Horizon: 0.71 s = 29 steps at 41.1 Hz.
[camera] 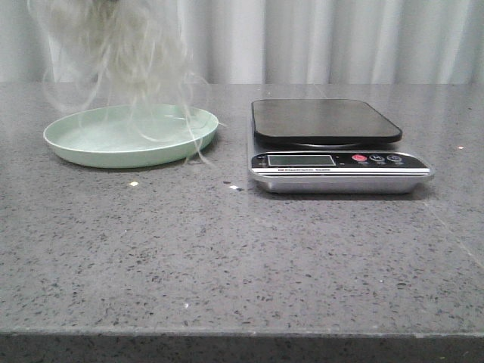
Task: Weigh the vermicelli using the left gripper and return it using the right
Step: 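Lift the vermicelli off the plate with the left gripper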
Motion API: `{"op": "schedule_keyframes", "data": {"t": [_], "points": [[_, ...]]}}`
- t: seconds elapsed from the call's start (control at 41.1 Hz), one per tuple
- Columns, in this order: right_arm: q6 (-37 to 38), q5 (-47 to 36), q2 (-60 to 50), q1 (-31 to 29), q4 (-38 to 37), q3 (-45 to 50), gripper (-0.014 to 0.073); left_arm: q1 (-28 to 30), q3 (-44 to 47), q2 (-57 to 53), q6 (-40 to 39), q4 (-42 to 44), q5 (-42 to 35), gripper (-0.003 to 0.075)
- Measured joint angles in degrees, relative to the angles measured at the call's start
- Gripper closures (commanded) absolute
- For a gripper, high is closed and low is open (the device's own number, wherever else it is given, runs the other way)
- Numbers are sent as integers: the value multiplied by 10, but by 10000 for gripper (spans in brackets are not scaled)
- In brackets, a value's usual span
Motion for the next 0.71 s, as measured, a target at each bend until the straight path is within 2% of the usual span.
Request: {"op": "schedule_keyframes", "data": {"t": [0.268, 0.414, 0.706], "points": [[0, 0, 0, 0, 0, 0, 442, -12, -70, -28, 3, -87, -24, 575], [0, 0, 0, 0, 0, 0, 442, -49, -74, -27, 19, -123, -55, 575], [0, 0, 0, 0, 0, 0, 442, -135, -75, 18, 23, -138, -93, 575]]}}
